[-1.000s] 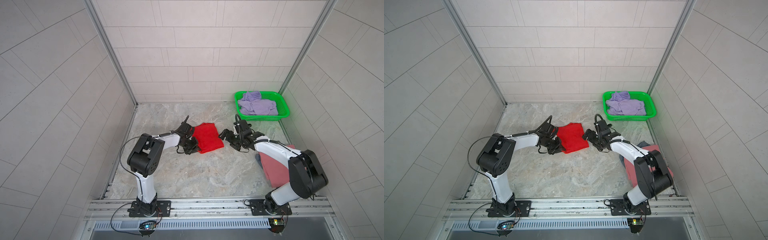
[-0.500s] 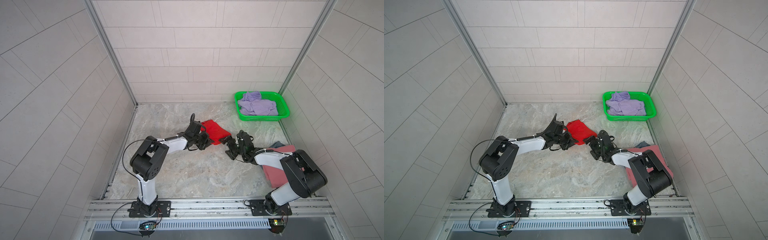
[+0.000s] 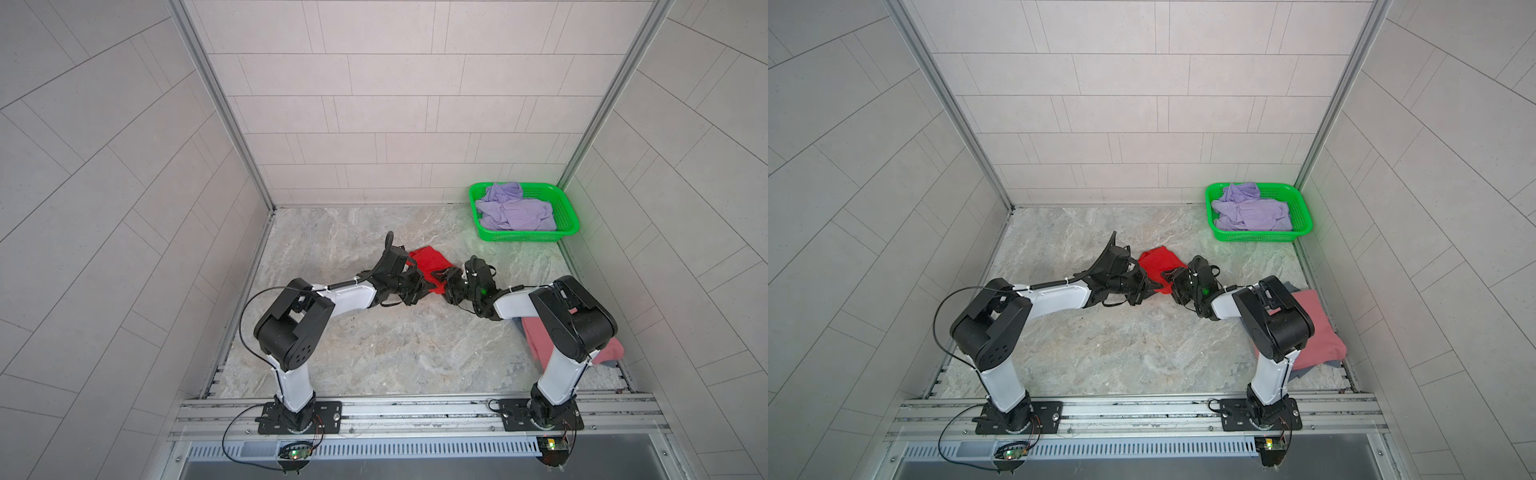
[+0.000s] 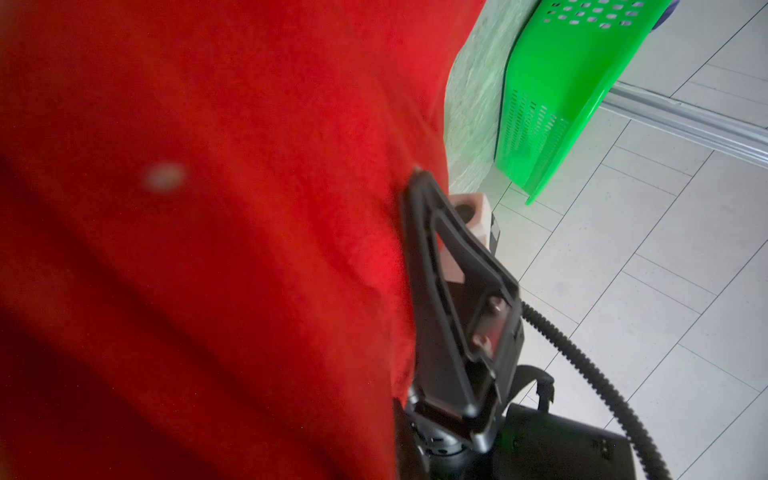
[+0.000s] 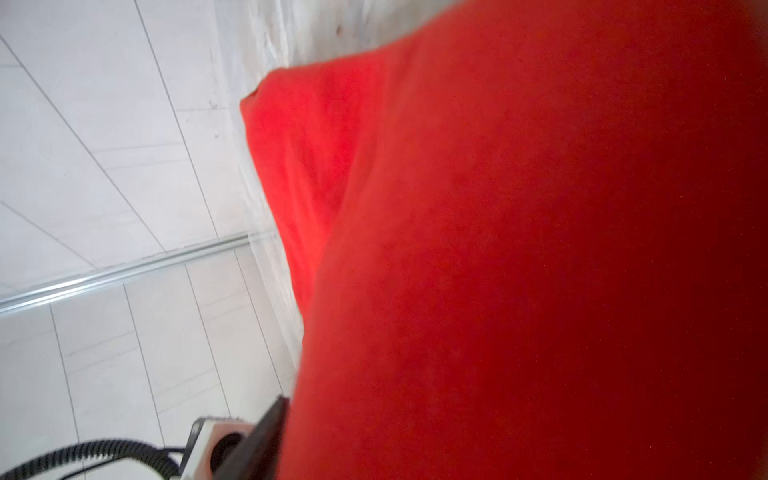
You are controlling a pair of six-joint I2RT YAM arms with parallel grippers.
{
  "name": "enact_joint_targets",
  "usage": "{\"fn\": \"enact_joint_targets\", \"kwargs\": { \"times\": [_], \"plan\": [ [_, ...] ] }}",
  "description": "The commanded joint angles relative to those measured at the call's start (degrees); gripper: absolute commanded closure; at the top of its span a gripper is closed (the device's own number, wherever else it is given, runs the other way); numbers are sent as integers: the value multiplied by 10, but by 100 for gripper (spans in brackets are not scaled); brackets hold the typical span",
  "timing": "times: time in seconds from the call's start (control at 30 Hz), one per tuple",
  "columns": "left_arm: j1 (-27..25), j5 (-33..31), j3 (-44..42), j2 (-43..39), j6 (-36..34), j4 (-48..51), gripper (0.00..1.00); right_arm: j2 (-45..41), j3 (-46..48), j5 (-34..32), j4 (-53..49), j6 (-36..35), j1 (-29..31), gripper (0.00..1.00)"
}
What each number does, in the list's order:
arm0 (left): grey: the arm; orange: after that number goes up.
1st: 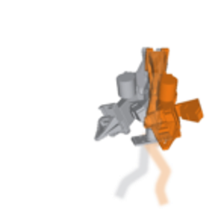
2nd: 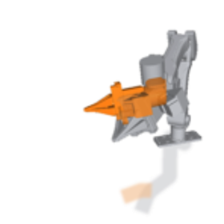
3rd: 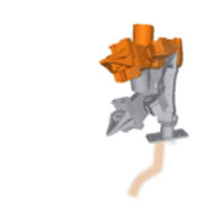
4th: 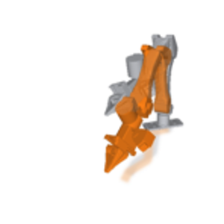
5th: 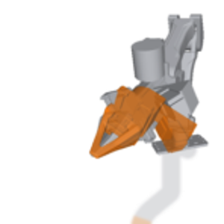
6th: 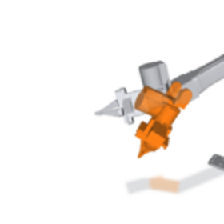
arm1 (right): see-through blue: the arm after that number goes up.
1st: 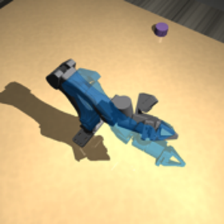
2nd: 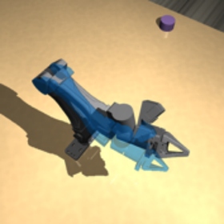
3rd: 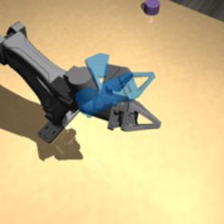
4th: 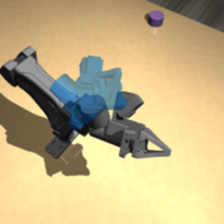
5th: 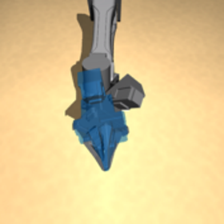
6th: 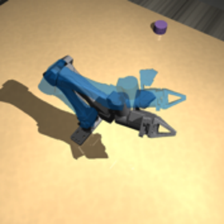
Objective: Fold and stack the t-shirts
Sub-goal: 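Carry the folded red t-shirt with the right gripper onto the pink cloth stack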
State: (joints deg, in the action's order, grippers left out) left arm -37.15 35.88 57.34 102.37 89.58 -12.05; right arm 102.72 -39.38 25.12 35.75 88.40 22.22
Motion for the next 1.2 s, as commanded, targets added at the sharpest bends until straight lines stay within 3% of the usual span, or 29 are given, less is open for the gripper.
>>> {"fn": "enact_joint_targets", "kwargs": {
  "times": [0.0,0.03,0.1,0.2,0.33,0.5,0.67,0.93,1.17],
  "plan": [
    [-3,12,-1,-33,-37,45,77,5,-16,10,-30,7,-2,91],
    [-1,11,3,-40,-58,72,63,-6,-30,11,-85,-25,-2,100],
    [8,5,16,-58,-115,138,38,-37,-82,-6,-269,-135,-2,100],
    [28,-32,49,-97,-232,291,21,-66,-176,-60,-511,-291,-4,100],
    [64,-79,52,-148,-332,397,18,-89,-225,-117,-681,-389,-28,100],
    [107,-98,28,-185,-363,412,18,-131,-227,-158,-782,-436,-100,100],
    [118,-94,41,-166,-377,400,18,-162,-241,-141,-808,-481,-214,100],
    [118,-67,82,-110,-398,399,18,-133,-324,-83,-820,-518,-364,100],
    [120,-70,73,-106,-401,397,18,-127,-397,-64,-890,-550,-441,100]
  ]
}}
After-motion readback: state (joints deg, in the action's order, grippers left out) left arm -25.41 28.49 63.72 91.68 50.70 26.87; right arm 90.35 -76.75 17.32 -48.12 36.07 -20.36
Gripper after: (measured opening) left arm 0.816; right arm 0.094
